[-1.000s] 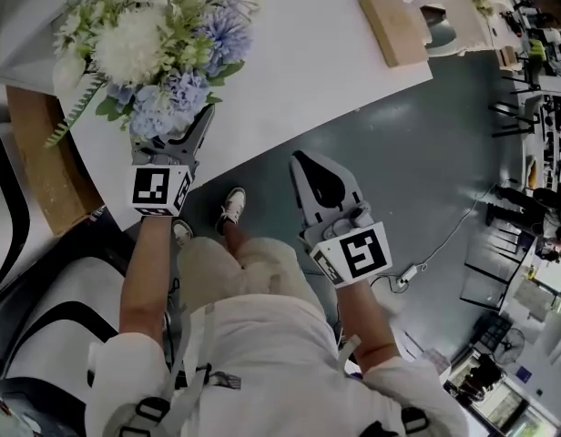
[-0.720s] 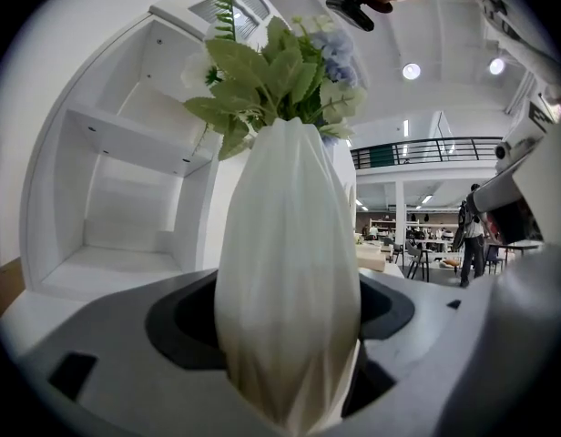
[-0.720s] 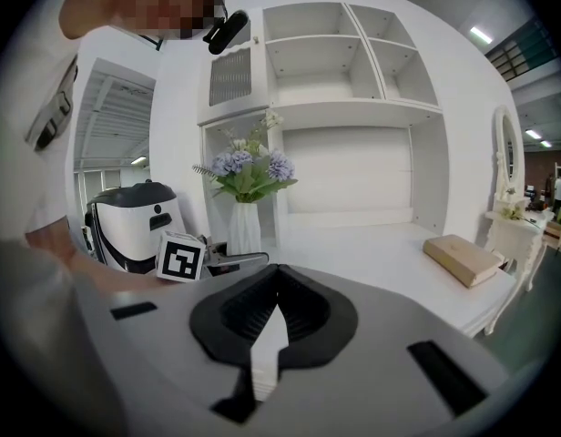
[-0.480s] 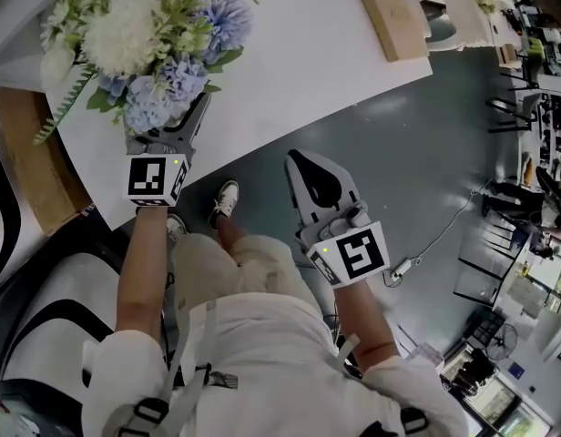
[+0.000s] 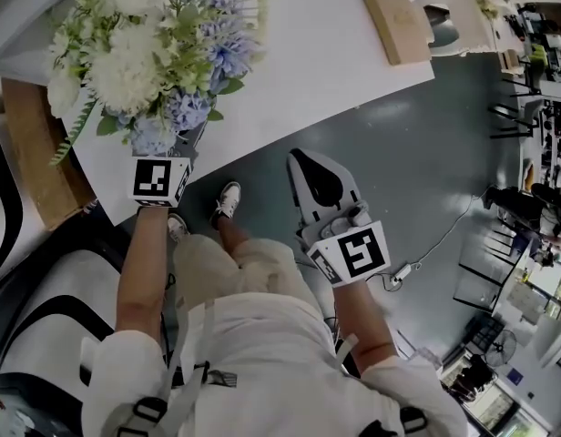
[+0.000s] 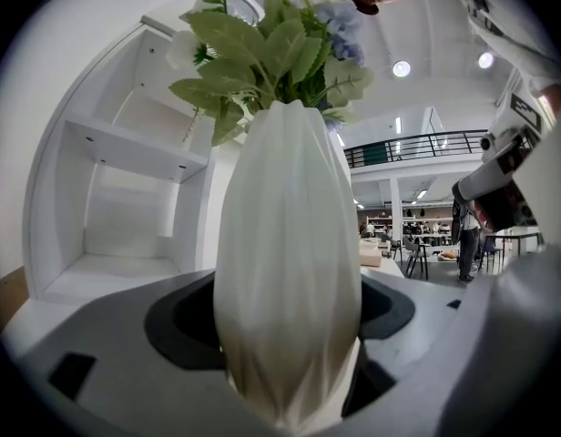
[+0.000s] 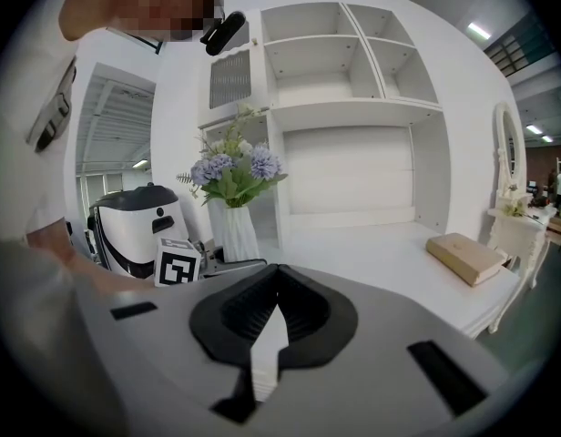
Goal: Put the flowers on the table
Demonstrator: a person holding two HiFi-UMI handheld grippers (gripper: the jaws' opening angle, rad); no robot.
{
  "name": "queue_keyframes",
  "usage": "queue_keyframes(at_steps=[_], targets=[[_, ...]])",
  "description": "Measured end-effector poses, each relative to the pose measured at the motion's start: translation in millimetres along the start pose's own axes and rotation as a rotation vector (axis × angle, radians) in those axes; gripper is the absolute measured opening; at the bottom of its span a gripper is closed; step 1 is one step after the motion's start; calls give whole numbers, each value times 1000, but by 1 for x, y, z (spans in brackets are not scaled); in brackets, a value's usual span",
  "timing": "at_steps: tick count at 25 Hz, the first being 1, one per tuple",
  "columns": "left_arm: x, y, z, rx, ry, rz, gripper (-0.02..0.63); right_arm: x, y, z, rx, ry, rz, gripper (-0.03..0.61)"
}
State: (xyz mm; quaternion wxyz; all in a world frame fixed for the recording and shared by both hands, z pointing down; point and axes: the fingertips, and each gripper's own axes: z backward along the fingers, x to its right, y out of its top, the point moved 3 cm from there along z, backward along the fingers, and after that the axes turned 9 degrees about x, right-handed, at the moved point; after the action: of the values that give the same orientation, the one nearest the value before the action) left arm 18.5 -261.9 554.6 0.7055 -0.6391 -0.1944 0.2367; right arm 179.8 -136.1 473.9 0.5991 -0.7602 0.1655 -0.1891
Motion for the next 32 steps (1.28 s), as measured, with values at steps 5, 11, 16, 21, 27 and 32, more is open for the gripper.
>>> queue_keyframes(at_steps=[5, 11, 16, 21, 27, 32], targets=[[-1, -2, -4, -2, -1, -5, 390, 4, 1, 1, -3, -12, -1, 9], [-4, 1, -5, -12, -8, -41, 390, 4, 8, 0, -4, -16, 0, 9], [-5, 3, -4, -1, 1, -46, 390, 3, 9, 0, -1, -11, 1, 9], [-7, 3, -3, -2, 13, -10, 391, 3, 8, 2, -4, -13, -3, 9], [-11, 4, 2, -13, 36, 6, 465, 3, 10, 3, 4, -22, -4, 9], [-5, 7, 13, -29, 24, -1, 471, -3, 13, 6, 21, -18, -7, 9]])
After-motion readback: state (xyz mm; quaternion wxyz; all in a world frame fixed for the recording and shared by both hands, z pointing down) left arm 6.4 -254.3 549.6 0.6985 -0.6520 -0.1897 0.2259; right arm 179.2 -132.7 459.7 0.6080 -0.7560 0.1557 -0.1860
